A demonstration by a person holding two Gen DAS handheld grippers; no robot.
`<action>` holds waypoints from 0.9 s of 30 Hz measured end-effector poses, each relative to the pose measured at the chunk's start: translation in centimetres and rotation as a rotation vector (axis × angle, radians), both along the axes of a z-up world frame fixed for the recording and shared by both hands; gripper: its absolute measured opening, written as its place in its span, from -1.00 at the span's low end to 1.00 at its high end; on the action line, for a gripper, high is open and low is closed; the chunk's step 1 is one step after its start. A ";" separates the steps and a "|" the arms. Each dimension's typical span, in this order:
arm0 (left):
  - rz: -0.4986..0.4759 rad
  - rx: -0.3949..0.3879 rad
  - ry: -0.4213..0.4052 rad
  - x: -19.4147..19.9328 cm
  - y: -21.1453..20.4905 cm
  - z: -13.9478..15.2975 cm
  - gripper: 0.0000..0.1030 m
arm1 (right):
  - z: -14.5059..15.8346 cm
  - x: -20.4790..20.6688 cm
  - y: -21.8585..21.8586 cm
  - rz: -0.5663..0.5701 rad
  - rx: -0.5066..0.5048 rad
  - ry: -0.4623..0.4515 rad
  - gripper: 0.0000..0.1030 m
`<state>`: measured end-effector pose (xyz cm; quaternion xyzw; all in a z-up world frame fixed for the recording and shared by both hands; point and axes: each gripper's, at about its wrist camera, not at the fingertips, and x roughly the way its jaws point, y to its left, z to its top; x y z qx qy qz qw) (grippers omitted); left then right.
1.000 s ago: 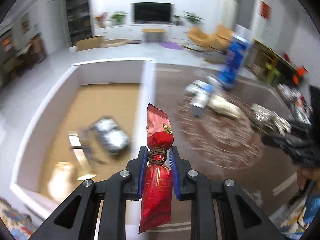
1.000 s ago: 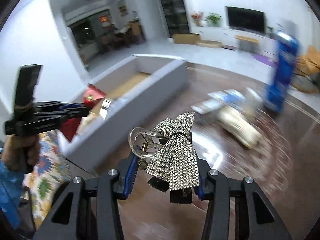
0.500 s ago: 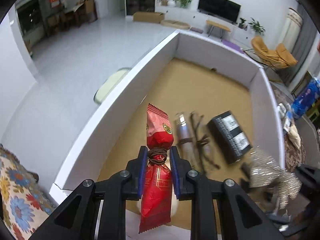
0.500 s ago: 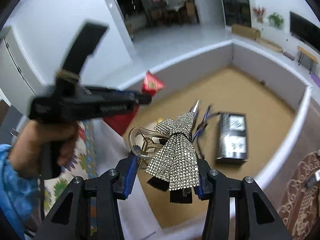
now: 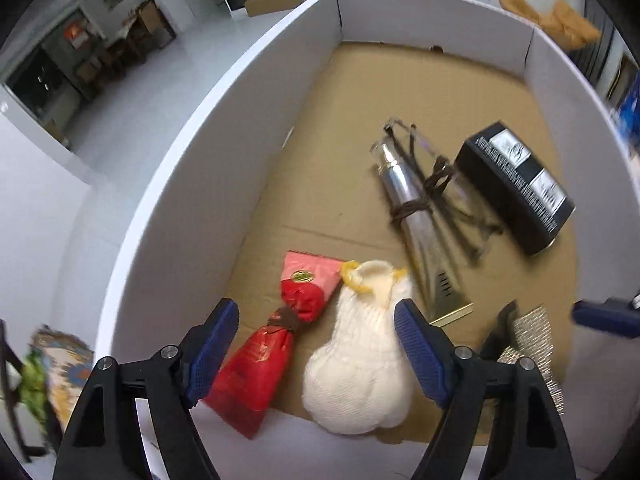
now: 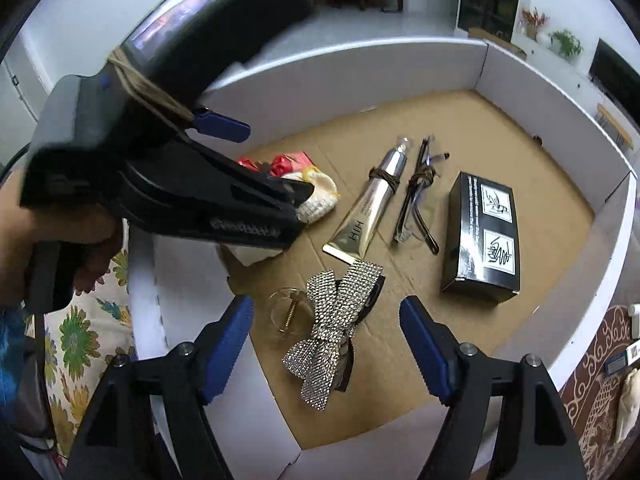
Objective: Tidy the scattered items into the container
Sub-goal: 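Return both tools to the table above the glove and medicine box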
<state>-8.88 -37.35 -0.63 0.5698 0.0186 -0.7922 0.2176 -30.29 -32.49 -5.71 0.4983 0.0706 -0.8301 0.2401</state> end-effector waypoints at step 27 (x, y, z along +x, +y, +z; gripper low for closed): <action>-0.210 -0.023 0.538 7.1 18.9 13.9 1.00 | -0.6 15.8 26.3 -0.447 0.019 0.364 1.00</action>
